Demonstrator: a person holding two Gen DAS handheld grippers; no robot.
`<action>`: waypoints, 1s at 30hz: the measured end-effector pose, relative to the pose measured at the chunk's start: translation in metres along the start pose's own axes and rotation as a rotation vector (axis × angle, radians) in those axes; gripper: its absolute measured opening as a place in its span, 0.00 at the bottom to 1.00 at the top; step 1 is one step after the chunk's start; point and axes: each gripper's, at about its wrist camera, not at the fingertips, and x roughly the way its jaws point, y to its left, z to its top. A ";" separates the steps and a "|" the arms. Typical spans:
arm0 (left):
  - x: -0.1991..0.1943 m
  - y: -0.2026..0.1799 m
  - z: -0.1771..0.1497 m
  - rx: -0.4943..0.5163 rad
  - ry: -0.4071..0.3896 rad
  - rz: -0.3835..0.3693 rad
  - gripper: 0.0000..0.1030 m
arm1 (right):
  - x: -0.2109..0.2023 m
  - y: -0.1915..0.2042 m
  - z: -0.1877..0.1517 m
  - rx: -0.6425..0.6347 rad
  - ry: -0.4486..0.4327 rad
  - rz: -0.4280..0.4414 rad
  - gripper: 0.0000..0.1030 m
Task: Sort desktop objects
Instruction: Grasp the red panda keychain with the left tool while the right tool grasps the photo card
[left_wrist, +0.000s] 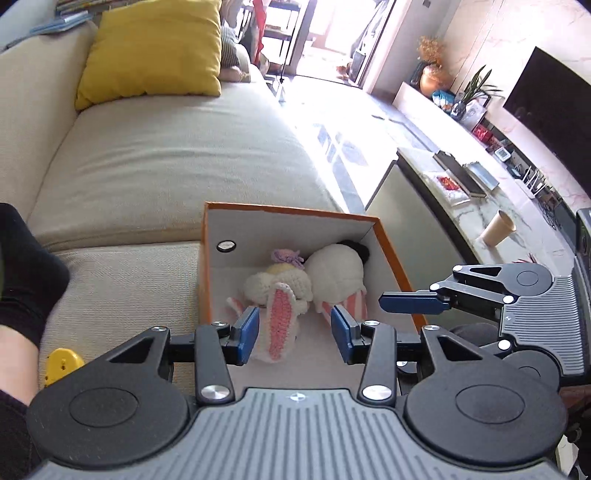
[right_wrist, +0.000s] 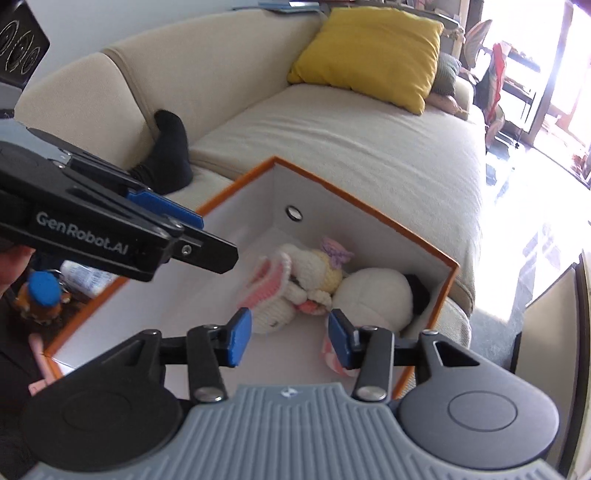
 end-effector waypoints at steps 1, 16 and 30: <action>-0.015 0.003 -0.004 0.002 -0.014 0.009 0.48 | -0.005 0.010 -0.001 -0.007 -0.030 0.014 0.54; -0.093 0.061 -0.122 0.005 0.077 0.330 0.48 | 0.009 0.158 -0.003 -0.082 0.039 0.332 0.31; -0.059 0.080 -0.170 0.190 0.157 0.359 0.59 | 0.090 0.206 -0.012 -0.069 0.250 0.330 0.32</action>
